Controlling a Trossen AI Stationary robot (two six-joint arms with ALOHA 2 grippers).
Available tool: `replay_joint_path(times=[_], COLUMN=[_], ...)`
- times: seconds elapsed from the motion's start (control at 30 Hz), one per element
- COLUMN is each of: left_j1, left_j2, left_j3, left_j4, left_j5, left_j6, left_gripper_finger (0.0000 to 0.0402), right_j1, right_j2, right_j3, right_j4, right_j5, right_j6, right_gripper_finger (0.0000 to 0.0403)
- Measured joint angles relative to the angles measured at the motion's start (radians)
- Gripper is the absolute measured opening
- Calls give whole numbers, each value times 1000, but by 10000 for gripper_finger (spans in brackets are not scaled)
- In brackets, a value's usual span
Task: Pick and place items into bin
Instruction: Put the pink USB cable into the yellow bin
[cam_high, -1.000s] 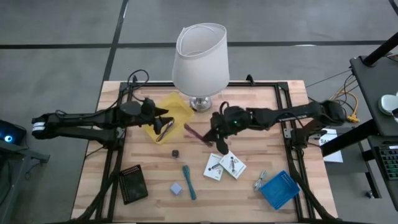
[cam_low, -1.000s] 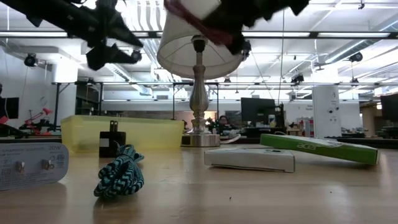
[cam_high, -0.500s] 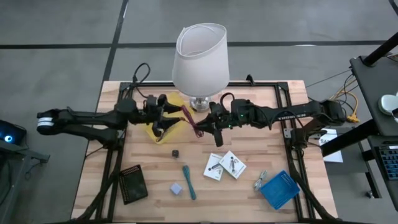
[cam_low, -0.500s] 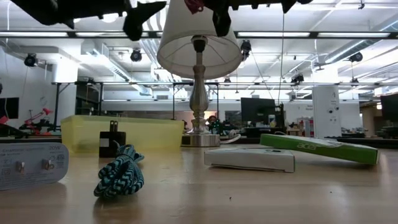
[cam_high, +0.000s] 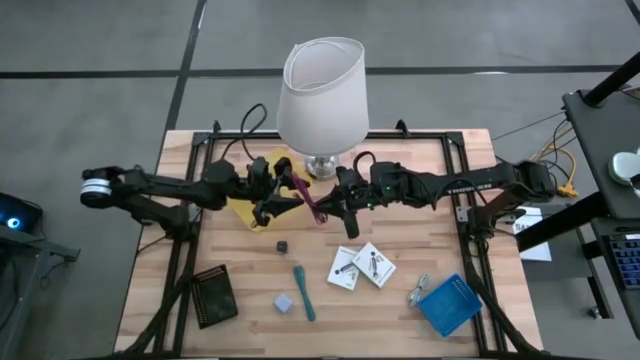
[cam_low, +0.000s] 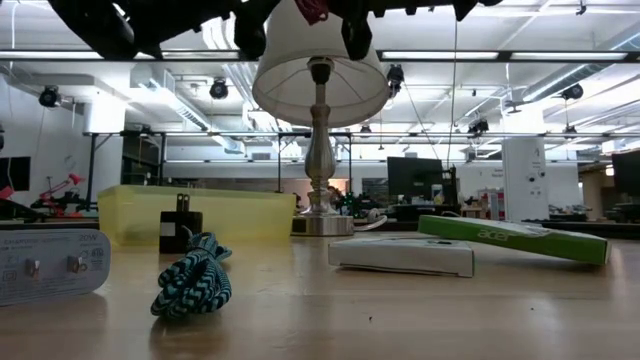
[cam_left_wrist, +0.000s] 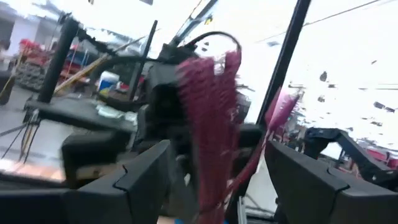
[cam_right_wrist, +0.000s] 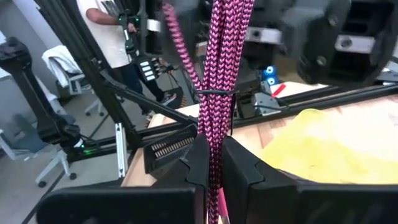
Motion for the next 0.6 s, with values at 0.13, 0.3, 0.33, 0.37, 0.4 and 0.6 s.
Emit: replay_joint_path(times=[0.13,0.3,0.33,0.37,0.4,0.6], left_j1=[-2,-3,-3,-2,-2,-2], left_j2=[15,15,15,15,15,15], left_j3=[8,8,8,8,8,8], left_j4=[20,19,19,19,19,17], left_j5=[2,2,2,2,0,3], left_j6=[0,1,1,1,3,10], left_gripper_finger=[246,227,214,200,183,53], right_j1=[-1,-5,-5,-5,-5,-4], right_j2=[0,0,0,0,0,0], right_j3=[0,0,0,0,0,0], right_j4=[-5,-5,-5,-5,-5,-5], right_j5=[8,8,11,18,25,25], right_j6=[0,0,0,0,0,0], right_gripper_finger=[13,13,13,13,13,38])
